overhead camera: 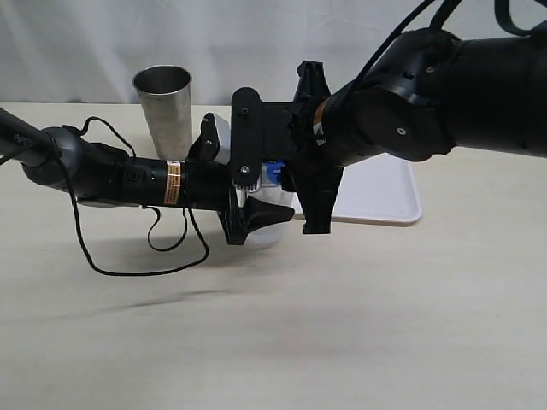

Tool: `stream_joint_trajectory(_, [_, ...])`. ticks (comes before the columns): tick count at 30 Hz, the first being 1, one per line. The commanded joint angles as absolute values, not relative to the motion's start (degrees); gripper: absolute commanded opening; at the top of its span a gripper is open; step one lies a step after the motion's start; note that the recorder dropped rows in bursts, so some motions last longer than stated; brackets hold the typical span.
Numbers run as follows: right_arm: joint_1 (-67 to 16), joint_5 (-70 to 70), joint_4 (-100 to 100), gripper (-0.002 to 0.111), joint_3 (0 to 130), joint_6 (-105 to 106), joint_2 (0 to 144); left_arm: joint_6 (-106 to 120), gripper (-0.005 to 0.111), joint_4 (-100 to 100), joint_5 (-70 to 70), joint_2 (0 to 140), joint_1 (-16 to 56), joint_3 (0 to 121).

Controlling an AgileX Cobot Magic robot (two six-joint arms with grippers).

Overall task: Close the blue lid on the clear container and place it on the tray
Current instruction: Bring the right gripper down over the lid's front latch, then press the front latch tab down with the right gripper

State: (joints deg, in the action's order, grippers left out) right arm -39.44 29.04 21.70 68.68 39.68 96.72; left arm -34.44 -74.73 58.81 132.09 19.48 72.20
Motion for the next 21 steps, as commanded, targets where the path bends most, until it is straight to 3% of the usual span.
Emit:
stream_joint_trajectory(1, [-39.5, 27.9, 22.1, 0.038, 68.4, 39.6, 99.1, -35.1, 0.000, -72.5, 68.5, 130.7, 20.3, 72.7])
stream_joint_trajectory(13, [-39.5, 24.7, 28.0, 0.038, 68.2, 34.6, 100.1, -36.3, 0.000, -71.5, 70.0, 130.7, 20.3, 72.7])
stream_joint_trajectory(18, [-42.2, 24.7, 52.2, 0.037, 68.2, 10.8, 100.4, -36.5, 0.000, -71.5, 70.0, 130.7, 20.3, 72.7])
stream_joint_trajectory(21, [-42.2, 26.5, 52.2, 0.032, 68.2, 10.8, 101.0, -36.5, 0.000, -71.5, 70.0, 130.7, 20.3, 72.7])
